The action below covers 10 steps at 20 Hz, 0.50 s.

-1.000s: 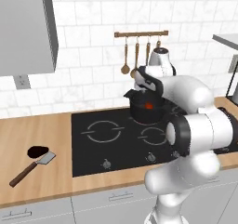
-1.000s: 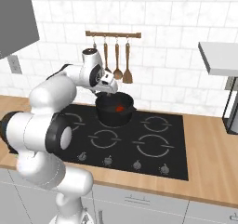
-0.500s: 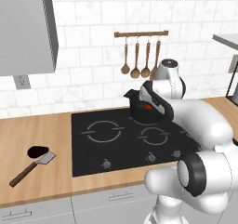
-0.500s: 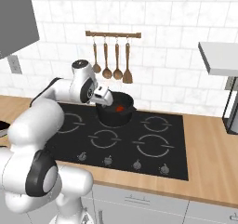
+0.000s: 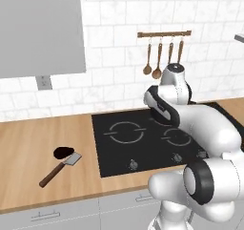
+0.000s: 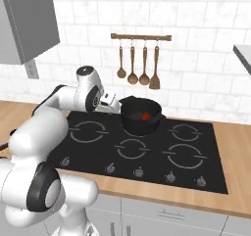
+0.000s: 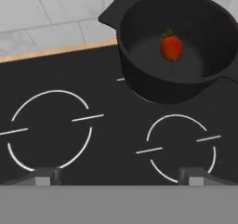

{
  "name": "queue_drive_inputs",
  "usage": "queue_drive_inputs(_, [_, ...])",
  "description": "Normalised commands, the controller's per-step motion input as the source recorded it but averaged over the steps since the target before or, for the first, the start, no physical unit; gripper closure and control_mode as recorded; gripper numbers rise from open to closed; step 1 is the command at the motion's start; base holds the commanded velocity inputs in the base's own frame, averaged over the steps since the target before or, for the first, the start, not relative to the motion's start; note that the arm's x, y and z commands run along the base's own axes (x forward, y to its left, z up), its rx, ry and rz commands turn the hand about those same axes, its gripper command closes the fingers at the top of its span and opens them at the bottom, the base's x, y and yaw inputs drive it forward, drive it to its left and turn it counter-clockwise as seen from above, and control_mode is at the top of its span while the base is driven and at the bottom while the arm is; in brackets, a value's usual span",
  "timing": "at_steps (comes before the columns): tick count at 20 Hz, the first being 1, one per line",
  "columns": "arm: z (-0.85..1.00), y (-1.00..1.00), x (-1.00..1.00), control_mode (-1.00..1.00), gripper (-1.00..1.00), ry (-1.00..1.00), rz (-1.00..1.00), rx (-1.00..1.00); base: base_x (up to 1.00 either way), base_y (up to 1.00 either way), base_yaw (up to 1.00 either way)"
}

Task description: Put the avocado and tomato in the pot. Retrieve the spatula and lightly stir the vegetables in the pot.

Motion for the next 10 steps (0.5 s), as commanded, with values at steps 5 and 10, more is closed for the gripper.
queue_drive_inputs(5, [0.0,0.0,0.0,1.0,-1.0,0.0,0.0,0.0,0.19,0.77,0.0])
queue_drive_inputs(10, [0.0,0.0,0.0,1.0,-1.0,0.0,0.0,0.0,0.65,0.15,0.0])
